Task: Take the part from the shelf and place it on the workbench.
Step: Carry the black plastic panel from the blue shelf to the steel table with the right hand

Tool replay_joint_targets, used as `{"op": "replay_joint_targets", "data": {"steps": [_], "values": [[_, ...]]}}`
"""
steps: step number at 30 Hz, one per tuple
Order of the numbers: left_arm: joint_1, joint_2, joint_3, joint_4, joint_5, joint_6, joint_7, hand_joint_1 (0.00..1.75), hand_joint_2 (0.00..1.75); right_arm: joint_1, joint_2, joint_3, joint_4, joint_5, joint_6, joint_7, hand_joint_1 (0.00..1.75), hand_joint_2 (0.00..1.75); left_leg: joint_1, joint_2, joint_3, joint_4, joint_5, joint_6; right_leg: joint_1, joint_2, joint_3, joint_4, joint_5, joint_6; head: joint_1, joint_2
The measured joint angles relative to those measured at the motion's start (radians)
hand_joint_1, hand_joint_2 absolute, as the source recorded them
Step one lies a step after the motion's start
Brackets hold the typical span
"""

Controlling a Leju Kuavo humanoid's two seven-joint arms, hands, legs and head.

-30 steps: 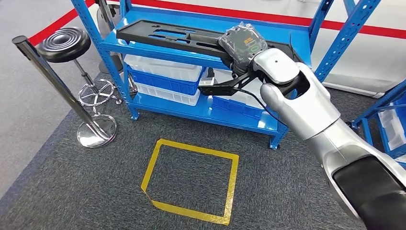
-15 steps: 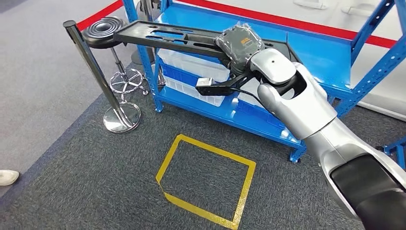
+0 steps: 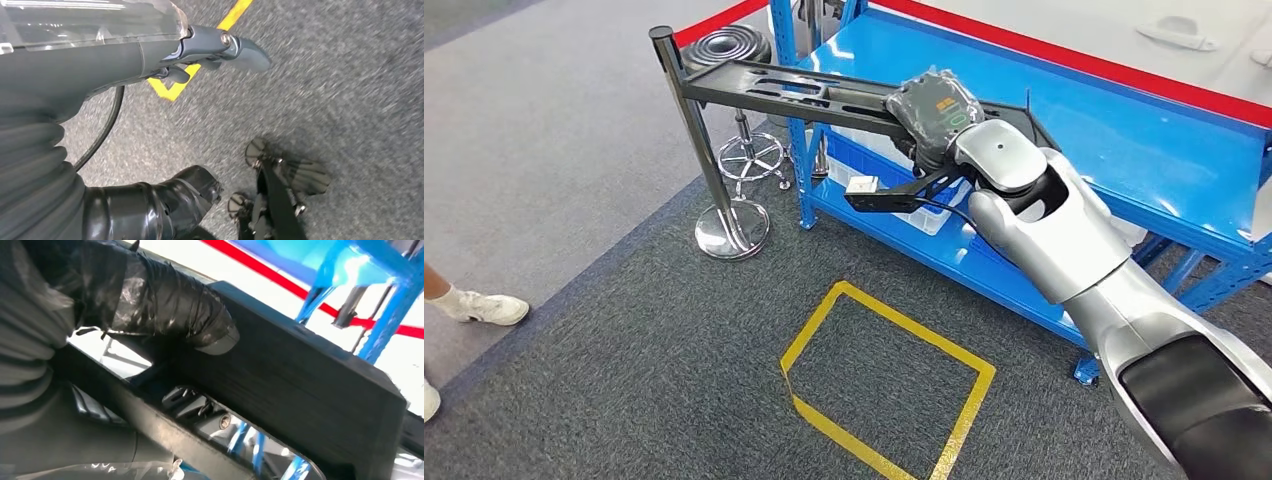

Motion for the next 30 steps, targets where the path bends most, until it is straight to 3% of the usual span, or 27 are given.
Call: {"op": "replay_joint_targets", "data": {"steps": [1, 2, 5, 7, 8, 9, 10, 11, 13, 15, 17, 19, 21, 23, 24, 25, 26, 28, 30], "values": [[0.002, 0.000, 0.002, 0.000, -0.002, 0.001, 0.001, 0.00, 1.75, 0.003, -0.002, 0.000, 0.000, 0.003, -0.002, 0.001, 1.75, 1.75, 0.001, 0.000, -0.003, -0.001, 0.001, -0.007, 0.001, -0.015, 0.003, -0.005, 0.002, -0.006, 0.000, 0.000], [0.003, 0.000, 0.003, 0.000, -0.003, 0.002, 0.000, 0.00, 1.75, 0.006, -0.004, 0.000, -0.001, 0.005, -0.004, 0.003, 1.75, 1.75, -0.001, 0.020, -0.009, 0.009, -0.006, -0.012, -0.002, -0.028, 0.006, -0.011, 0.005, -0.013, -0.003, 0.000], [0.004, 0.000, 0.005, 0.000, -0.005, 0.004, -0.005, 0.00, 1.75, 0.009, -0.008, 0.000, -0.003, 0.008, -0.010, 0.006, 1.75, 1.75, -0.006, 0.104, -0.040, 0.076, -0.048, -0.021, -0.003, -0.054, 0.013, -0.021, 0.010, -0.025, -0.012, 0.000], [0.003, 0.000, 0.005, 0.000, -0.005, 0.004, -0.005, 0.00, 1.75, 0.010, -0.009, 0.000, -0.003, 0.008, -0.011, 0.006, 1.75, 1.75, -0.006, 0.112, -0.047, 0.092, -0.056, -0.022, -0.002, -0.057, 0.013, -0.021, 0.010, -0.027, -0.012, 0.000], [0.003, 0.000, 0.006, 0.000, -0.005, 0.004, -0.006, 0.00, 1.75, 0.011, -0.012, 0.000, -0.003, 0.008, -0.014, 0.006, 1.75, 1.75, -0.005, 0.118, -0.063, 0.126, -0.071, -0.023, 0.000, -0.063, 0.013, -0.021, 0.010, -0.027, -0.012, 0.000], [0.002, 0.000, 0.007, 0.000, -0.007, 0.004, -0.007, 0.00, 1.75, 0.019, -0.017, 0.000, -0.003, 0.009, -0.018, 0.006, 1.75, 1.75, -0.005, 0.125, -0.087, 0.176, -0.086, -0.024, 0.003, -0.078, 0.013, -0.021, 0.009, -0.028, -0.012, 0.000], [0.001, 0.000, 0.008, 0.000, -0.009, 0.004, -0.008, 0.00, 1.75, 0.028, -0.022, 0.000, -0.003, 0.010, -0.023, 0.007, 1.75, 1.75, -0.004, 0.134, -0.089, 0.186, -0.081, -0.022, 0.007, -0.099, 0.014, -0.020, 0.006, -0.029, -0.012, 0.000], [0.001, 0.000, 0.009, 0.000, -0.012, 0.005, -0.009, 0.00, 1.75, 0.038, -0.028, 0.000, -0.003, 0.010, -0.027, 0.008, 1.75, 1.75, -0.006, 0.146, -0.079, 0.174, -0.067, -0.017, 0.011, -0.122, 0.016, -0.020, 0.004, -0.029, -0.012, 0.000], [0.001, 0.000, 0.010, 0.000, -0.015, 0.008, -0.008, 0.00, 1.75, 0.049, -0.038, -0.001, -0.006, 0.011, -0.033, 0.009, 1.75, 1.75, -0.019, 0.191, -0.006, 0.041, -0.016, 0.004, 0.018, -0.156, 0.020, -0.021, -0.001, -0.027, -0.012, 0.000], [0.001, -0.001, 0.010, 0.000, -0.016, 0.010, -0.006, 0.00, 1.75, 0.052, -0.047, -0.001, -0.009, 0.011, -0.038, 0.009, 1.75, 1.75, -0.033, 0.212, 0.020, -0.010, -0.012, 0.022, 0.022, -0.176, 0.024, -0.023, -0.004, -0.020, -0.012, 0.000], [0.002, -0.002, 0.012, 0.000, -0.017, 0.011, -0.004, 0.00, 1.75, 0.059, -0.054, -0.002, -0.015, 0.011, -0.039, 0.009, 1.75, 1.75, -0.032, 0.188, 0.023, -0.019, -0.007, 0.031, 0.024, -0.194, 0.030, -0.028, -0.008, -0.010, -0.012, 0.000], [0.004, -0.007, 0.014, 0.000, -0.017, 0.012, -0.003, 0.00, 1.75, 0.065, -0.064, -0.003, -0.023, 0.011, -0.041, 0.009, 1.75, 1.75, -0.026, 0.167, 0.035, -0.036, 0.001, 0.039, 0.022, -0.163, 0.027, -0.006, -0.029, 0.000, -0.011, 0.000], [0.004, -0.011, 0.016, 0.000, -0.020, 0.015, 0.002, 0.00, 1.75, 0.068, -0.081, -0.005, -0.030, 0.011, -0.044, 0.008, 1.75, 1.75, -0.022, 0.147, 0.042, -0.046, 0.005, 0.046, 0.018, -0.106, -0.015, 0.089, -0.081, 0.004, -0.010, 0.000], [0.002, -0.012, 0.016, 0.000, -0.024, 0.019, 0.009, 0.00, 1.75, 0.080, -0.102, -0.005, -0.034, 0.011, -0.047, 0.006, 1.75, 1.75, -0.020, 0.120, 0.042, -0.044, 0.005, 0.050, 0.017, -0.083, -0.074, 0.206, -0.123, 0.008, -0.010, 0.000], [0.002, -0.012, 0.016, 0.000, -0.026, 0.021, 0.013, 0.00, 1.75, 0.089, -0.113, -0.005, -0.035, 0.011, -0.047, 0.006, 1.75, 1.75, -0.019, 0.104, 0.042, -0.042, 0.004, 0.050, 0.015, -0.080, -0.090, 0.231, -0.120, 0.010, -0.010, 0.000], [0.003, -0.013, 0.017, 0.000, -0.029, 0.022, 0.014, 0.00, 1.75, 0.098, -0.122, -0.006, -0.038, 0.012, -0.048, 0.006, 1.75, 1.75, -0.018, 0.088, 0.042, -0.038, 0.003, 0.049, 0.012, -0.079, -0.089, 0.220, -0.099, 0.012, -0.010, 0.000], [0.004, -0.015, 0.017, 0.000, -0.030, 0.023, 0.014, 0.00, 1.75, 0.105, -0.130, -0.007, -0.041, 0.012, -0.048, 0.006, 1.75, 1.75, -0.017, 0.073, 0.042, -0.031, 0.000, 0.047, 0.009, -0.074, -0.073, 0.175, -0.063, 0.014, -0.010, 0.000], [0.006, -0.018, 0.018, 0.000, -0.033, 0.022, 0.010, 0.00, 1.75, 0.116, -0.140, -0.013, -0.047, 0.014, -0.051, 0.008, 1.75, 1.75, -0.016, 0.049, 0.035, -0.012, -0.011, 0.038, 0.001, -0.038, -0.024, 0.057, -0.007, 0.016, -0.010, 0.000], [0.007, -0.019, 0.018, 0.000, -0.034, 0.021, 0.006, 0.00, 1.75, 0.127, -0.148, -0.023, -0.054, 0.015, -0.055, 0.011, 1.75, 1.75, -0.014, 0.028, 0.021, 0.003, -0.016, 0.027, -0.002, -0.007, 0.002, 0.003, 0.002, 0.015, -0.010, 0.000]]}}
